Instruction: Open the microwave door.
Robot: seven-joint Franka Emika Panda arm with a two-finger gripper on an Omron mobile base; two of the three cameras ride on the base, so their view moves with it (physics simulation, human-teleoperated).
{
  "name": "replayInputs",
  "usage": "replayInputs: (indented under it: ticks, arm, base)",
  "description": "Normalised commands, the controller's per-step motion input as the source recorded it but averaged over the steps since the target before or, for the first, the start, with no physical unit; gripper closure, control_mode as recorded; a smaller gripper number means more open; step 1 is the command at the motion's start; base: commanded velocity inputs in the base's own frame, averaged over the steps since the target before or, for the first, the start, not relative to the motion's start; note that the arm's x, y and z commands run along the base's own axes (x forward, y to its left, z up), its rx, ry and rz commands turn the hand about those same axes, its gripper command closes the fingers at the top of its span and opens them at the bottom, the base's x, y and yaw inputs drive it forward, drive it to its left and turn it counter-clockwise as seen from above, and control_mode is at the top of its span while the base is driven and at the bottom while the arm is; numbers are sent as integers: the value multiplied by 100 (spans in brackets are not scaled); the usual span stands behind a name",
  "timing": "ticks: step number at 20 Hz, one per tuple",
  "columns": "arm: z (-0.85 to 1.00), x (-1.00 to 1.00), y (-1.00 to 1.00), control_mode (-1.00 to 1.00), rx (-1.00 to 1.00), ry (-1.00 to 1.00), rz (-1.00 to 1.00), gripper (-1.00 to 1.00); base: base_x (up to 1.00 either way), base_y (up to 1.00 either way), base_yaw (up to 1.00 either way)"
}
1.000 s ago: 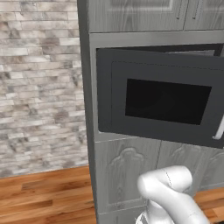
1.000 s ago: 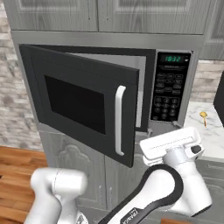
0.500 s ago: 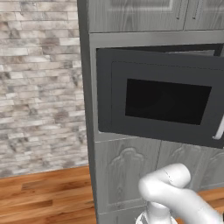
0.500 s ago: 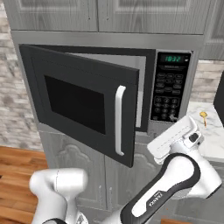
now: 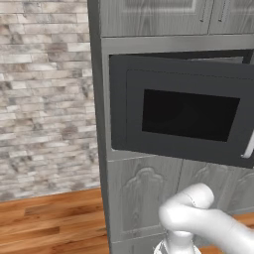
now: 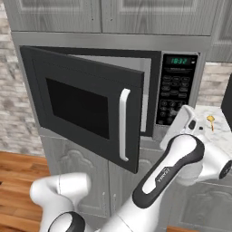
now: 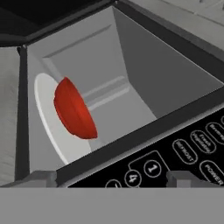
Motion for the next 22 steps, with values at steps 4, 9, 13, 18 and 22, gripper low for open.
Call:
replayInputs:
  ticks: [4, 9, 13, 18, 22]
  arm:
    - [0, 61, 1, -100, -16, 0, 1, -100]
    - [-3, 16, 18, -100, -12, 0, 11, -100]
    - [-8, -1, 59, -100, -15, 0, 15, -100]
    - [-7, -37, 87, -100, -9, 0, 19, -100]
    - [-3, -77, 81, -100, 0, 0, 25, -100]
  base:
    - [0, 0, 0]
    - [0, 0, 0]
    - [0, 0, 0]
    - [0, 0, 0]
    - [0, 0, 0]
